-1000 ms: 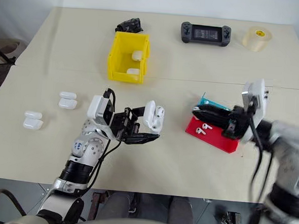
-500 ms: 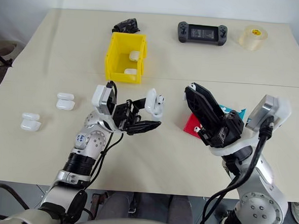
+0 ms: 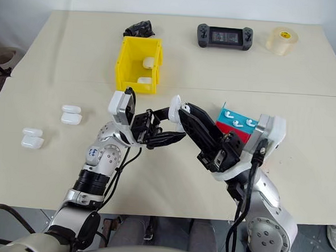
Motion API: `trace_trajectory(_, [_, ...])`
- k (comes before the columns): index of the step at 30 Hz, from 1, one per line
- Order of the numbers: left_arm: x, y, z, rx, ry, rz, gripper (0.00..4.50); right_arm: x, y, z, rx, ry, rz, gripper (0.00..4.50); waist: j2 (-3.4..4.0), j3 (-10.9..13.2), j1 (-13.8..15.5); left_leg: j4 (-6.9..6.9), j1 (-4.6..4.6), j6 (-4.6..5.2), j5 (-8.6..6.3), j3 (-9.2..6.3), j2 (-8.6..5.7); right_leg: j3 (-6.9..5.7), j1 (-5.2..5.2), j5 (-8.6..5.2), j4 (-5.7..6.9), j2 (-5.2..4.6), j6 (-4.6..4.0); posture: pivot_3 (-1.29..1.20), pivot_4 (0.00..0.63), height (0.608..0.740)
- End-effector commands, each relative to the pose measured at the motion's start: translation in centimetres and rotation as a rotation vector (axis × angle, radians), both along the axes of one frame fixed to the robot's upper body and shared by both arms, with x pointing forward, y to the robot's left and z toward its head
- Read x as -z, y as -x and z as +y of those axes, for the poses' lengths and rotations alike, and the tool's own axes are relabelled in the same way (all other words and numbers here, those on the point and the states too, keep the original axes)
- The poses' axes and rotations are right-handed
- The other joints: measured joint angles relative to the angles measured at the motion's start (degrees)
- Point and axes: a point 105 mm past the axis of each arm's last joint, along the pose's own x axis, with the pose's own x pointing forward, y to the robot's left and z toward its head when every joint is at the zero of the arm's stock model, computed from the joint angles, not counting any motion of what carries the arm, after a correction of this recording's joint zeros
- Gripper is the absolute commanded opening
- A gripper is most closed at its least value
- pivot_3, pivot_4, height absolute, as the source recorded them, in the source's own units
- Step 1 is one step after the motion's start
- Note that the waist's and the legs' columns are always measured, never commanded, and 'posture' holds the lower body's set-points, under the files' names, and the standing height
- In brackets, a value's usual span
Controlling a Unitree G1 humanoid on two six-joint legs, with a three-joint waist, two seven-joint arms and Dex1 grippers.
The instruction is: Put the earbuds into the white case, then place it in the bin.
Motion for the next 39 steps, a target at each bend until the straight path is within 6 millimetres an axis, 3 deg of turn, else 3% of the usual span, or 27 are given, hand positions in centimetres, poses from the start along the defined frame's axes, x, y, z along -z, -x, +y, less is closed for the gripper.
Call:
trace_trajectory(1, [-1.3, 0.9, -0.3, 0.021, 0.026, -0.066, 2.74, -0.2, 0.1, -0.2, 0.006, -0.005, -0.034, 0.77, 0.0, 0.0, 0.0, 0.0, 0.0, 0.0, 0.0, 0.0, 0.0, 0.0, 0.0, 0.0, 0.0, 0.0, 0.0, 0.0, 0.15, 0.74])
trace_trajectory(22, [-1.9, 0.8, -0.1, 0.001, 0.042, -0.083, 2.74, 2.4, 0.4, 0.4, -0.048, 0.095, 0.01, 0.77, -0.01, 0.01, 0.07, 0.0, -0.02, 0.0, 0.0, 0.01, 0.02, 0.0, 0.02, 0.0, -0.09, 0.0, -0.01, 0.0, 0.15, 0.74])
trace_trajectory(26, [-1.9, 0.8, -0.1, 0.002, 0.037, -0.091, 2.74, 2.3, 0.3, 0.3, -0.056, 0.087, 0.019, 1.87, -0.02, 0.01, 0.07, 0.0, -0.02, 0.0, 0.0, 0.01, 0.02, 0.0, 0.03, 0.0, -0.1, 0.0, 0.0, 0.0, 0.15, 0.74])
trace_trajectory(33, [-1.2, 0.4, 1.1, -0.043, -0.029, -0.103, 2.74, 1.8, 0.8, -0.8, -0.034, 0.176, -0.041, 4.26, -0.02, 0.01, 0.12, 0.0, -0.03, 0.01, 0.0, 0.01, 0.02, -0.01, 0.06, 0.0, -0.18, 0.0, 0.0, 0.0, 0.15, 0.74])
trace_trajectory(36, [-0.3, -0.4, 1.9, -0.117, -0.125, -0.12, 2.74, 2.2, 0.7, -2.3, 0.009, 0.24, -0.035, 4.26, -0.03, 0.01, 0.17, -0.01, -0.02, 0.01, 0.0, 0.02, 0.03, -0.03, 0.07, 0.0, -0.19, 0.0, 0.0, 0.0, 0.15, 0.74])
trace_trajectory(39, [2.0, -2.6, 3.2, -0.3, -0.425, -0.274, 2.74, 3.1, 0.5, -4.1, 0.036, 0.379, -0.023, 3.62, -0.03, 0.02, 0.36, -0.02, -0.01, 0.01, -0.01, 0.04, 0.01, -0.03, 0.1, 0.0, -0.26, 0.0, 0.0, 0.0, 0.15, 0.74])
